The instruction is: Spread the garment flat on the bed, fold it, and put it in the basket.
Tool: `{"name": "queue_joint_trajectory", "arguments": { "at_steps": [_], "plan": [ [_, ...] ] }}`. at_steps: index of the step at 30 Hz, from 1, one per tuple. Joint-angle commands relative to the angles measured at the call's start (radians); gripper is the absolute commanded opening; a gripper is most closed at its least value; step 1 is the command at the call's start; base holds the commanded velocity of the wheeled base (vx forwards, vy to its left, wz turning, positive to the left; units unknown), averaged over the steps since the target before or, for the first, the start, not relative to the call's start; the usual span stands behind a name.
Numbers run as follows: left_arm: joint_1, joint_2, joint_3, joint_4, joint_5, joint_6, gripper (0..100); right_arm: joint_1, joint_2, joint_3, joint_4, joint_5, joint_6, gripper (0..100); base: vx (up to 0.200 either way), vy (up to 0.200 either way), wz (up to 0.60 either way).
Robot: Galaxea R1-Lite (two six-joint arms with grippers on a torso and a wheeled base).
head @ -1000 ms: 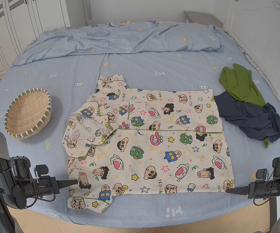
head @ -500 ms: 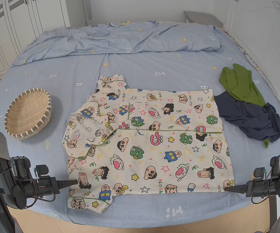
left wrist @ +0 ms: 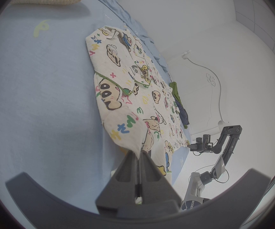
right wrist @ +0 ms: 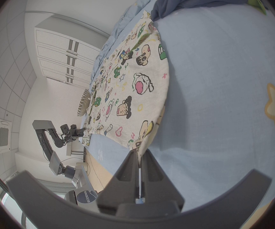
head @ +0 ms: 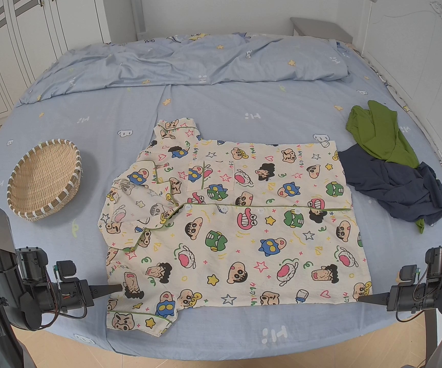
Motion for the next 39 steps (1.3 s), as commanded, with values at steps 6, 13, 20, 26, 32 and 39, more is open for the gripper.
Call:
{"name": "queue_joint_trajectory", "arguments": {
  "at_steps": [6, 13, 20, 26, 32, 39],
  "plan": [
    [-0.001, -0.001, 0.0, 0.0, 0.0, -0.001, 0, 0.001, 0.022, 0.026, -0.055, 0.002, -0.001, 0, 0.0, 0.0, 0.0],
    [-0.002, -0.01, 0.0, 0.001, 0.0, -0.001, 0, 0.001, 0.019, 0.03, -0.078, -0.001, 0.006, 0, 0.0, 0.0, 0.0],
    [-0.014, -0.07, -0.022, 0.003, 0.008, -0.08, 0, 0.03, -0.007, 0.019, -0.108, -0.041, 0.042, 0, 0.0, 0.0, 0.0],
    [-0.057, -0.133, -0.063, 0.014, 0.014, -0.166, 0, 0.091, -0.026, -0.016, -0.12, -0.08, 0.12, 0, 0.0, 0.0, 0.0],
    [-0.045, -0.137, -0.129, 0.052, 0.015, -0.22, 0, 0.088, -0.04, -0.074, -0.114, -0.082, 0.166, 0, 0.0, 0.0, 0.0],
    [-0.027, -0.183, -0.267, 0.247, 0.015, -0.234, 0, 0.079, -0.035, -0.159, -0.097, -0.082, 0.206, 0, 0.0, 0.0, 0.0]
  ]
}}
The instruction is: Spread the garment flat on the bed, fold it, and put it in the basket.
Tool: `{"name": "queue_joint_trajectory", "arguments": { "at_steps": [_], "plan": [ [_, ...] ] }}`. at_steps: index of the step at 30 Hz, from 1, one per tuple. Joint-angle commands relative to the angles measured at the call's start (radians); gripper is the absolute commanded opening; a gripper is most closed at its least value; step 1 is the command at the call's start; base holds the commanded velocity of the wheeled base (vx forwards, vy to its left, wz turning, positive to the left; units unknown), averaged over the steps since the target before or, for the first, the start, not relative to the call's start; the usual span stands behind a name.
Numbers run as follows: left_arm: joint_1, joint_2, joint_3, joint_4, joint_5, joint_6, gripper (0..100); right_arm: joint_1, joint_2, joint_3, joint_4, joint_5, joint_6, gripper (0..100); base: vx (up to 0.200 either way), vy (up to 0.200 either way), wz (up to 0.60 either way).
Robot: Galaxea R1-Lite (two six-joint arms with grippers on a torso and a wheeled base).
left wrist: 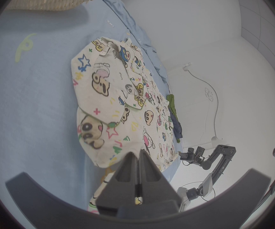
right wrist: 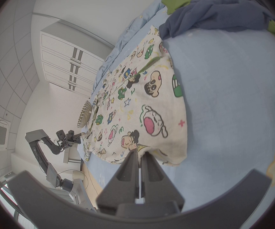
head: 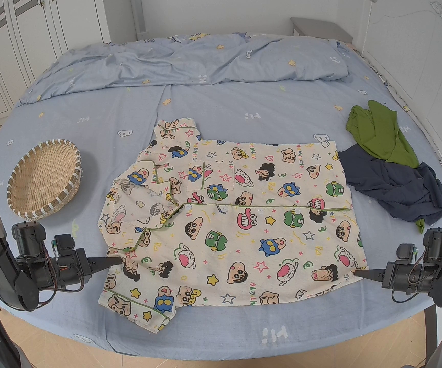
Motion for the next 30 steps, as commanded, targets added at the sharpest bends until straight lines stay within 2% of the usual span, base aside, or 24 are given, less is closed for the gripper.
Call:
{"name": "queue_joint_trajectory", "arguments": {
  "at_steps": [1, 19, 24, 30],
  "plan": [
    [0.009, -0.044, -0.1, 0.088, 0.002, -0.003, 0, -0.005, 0.0, -0.061, 0.017, 0.0, 0.015, 0, 0.0, 0.0, 0.0],
    [-0.006, -0.039, -0.326, 0.314, 0.023, -0.003, 0, 0.001, -0.028, -0.417, 0.365, -0.002, 0.016, 0, 0.0, 0.0, 0.0],
    [-0.02, -0.03, -0.479, 0.448, 0.025, -0.003, 0, 0.003, -0.014, -0.532, 0.445, -0.003, 0.01, 0, 0.0, 0.0, 0.0],
    [-0.029, -0.008, -0.611, 0.542, 0.026, -0.001, 0, 0.006, 0.033, -0.622, 0.474, -0.003, 0.009, 0, 0.0, 0.0, 0.0]
  ]
}}
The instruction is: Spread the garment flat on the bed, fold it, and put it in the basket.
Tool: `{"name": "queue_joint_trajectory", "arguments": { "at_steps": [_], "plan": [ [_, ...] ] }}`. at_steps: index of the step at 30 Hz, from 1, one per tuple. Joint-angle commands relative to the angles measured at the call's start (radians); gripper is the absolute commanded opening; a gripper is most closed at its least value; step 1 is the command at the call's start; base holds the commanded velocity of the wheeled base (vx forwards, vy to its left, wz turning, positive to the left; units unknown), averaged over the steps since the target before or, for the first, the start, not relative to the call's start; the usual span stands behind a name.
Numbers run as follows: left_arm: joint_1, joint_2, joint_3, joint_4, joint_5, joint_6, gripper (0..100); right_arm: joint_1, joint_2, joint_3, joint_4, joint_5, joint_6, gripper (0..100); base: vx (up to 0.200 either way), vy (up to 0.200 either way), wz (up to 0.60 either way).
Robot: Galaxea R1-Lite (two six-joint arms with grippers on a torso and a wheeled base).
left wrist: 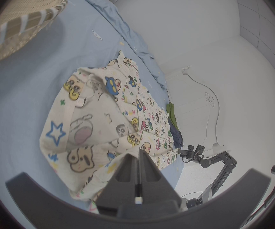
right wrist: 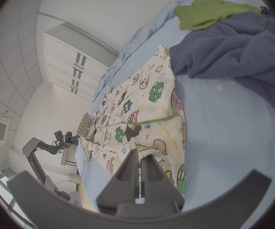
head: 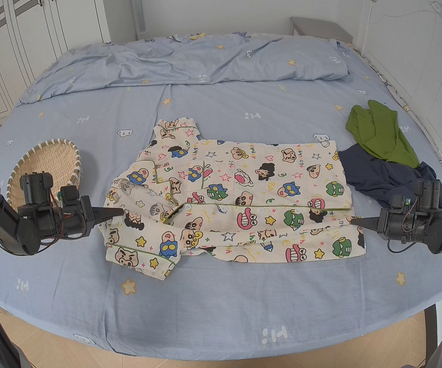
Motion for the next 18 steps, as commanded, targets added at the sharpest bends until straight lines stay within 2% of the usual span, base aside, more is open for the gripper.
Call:
{"name": "queue_joint_trajectory", "arguments": {
  "at_steps": [1, 6, 18],
  "plan": [
    [-0.011, 0.023, -0.116, 0.055, 0.001, 0.001, 0, 0.003, 0.047, -0.082, 0.02, 0.0, -0.002, 0, 0.0, 0.0, 0.0],
    [-0.022, 0.035, -0.211, 0.137, 0.002, 0.004, 0, 0.011, 0.074, -0.15, 0.07, -0.002, -0.007, 0, 0.0, 0.0, 0.0],
    [-0.02, 0.113, -0.32, 0.144, 0.002, 0.008, 0, 0.012, 0.103, -0.202, 0.072, -0.002, -0.017, 0, 0.0, 0.0, 0.0]
  ]
}}
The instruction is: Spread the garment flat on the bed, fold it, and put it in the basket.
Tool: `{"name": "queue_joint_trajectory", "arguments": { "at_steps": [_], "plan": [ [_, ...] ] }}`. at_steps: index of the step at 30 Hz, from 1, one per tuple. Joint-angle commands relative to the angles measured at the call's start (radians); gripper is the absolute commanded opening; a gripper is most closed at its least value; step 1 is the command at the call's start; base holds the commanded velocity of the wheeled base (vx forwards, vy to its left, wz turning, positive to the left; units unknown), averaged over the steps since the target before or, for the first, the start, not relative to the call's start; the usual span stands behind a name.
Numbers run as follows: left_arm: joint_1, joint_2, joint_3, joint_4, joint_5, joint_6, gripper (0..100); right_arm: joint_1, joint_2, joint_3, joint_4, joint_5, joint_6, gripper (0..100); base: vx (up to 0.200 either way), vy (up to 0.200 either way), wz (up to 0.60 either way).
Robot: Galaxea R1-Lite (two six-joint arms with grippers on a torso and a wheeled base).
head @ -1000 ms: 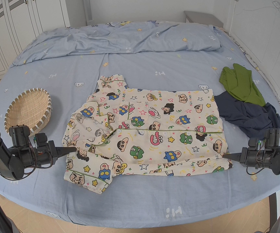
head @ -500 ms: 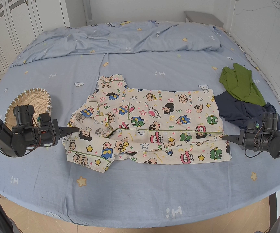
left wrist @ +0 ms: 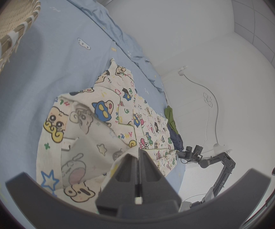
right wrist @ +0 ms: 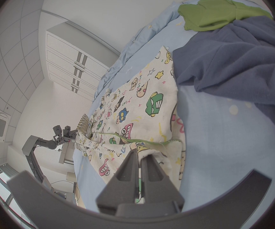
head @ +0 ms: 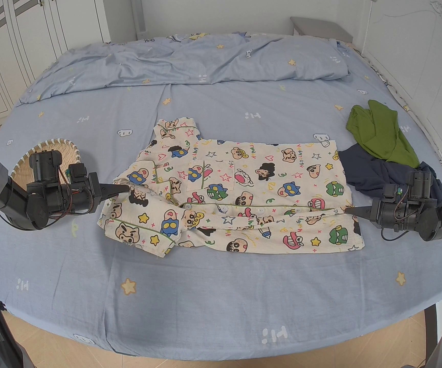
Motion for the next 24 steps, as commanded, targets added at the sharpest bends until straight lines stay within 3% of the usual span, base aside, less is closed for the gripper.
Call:
{"name": "queue_joint_trajectory", "arguments": {
  "at_steps": [1, 7, 12, 24],
  "plan": [
    [0.0, 0.032, -0.043, 0.0, 0.0, -0.002, 0, 0.0, 0.015, -0.023, 0.001, 0.0, 0.0, 0, 0.0, 0.0, 0.0],
    [0.003, 0.055, -0.075, 0.0, 0.011, -0.002, 0, -0.004, 0.02, -0.035, 0.001, 0.0, 0.0, 0, 0.0, 0.0, 0.0],
    [-0.005, 0.079, -0.096, 0.0, 0.077, -0.002, 0, -0.001, 0.03, -0.038, -0.001, -0.001, 0.0, 0, 0.0, 0.0, 0.0],
    [-0.005, 0.082, -0.096, 0.0, 0.078, -0.002, 0, -0.001, 0.036, -0.038, -0.002, -0.001, 0.0, 0, 0.0, 0.0, 0.0]
  ]
}}
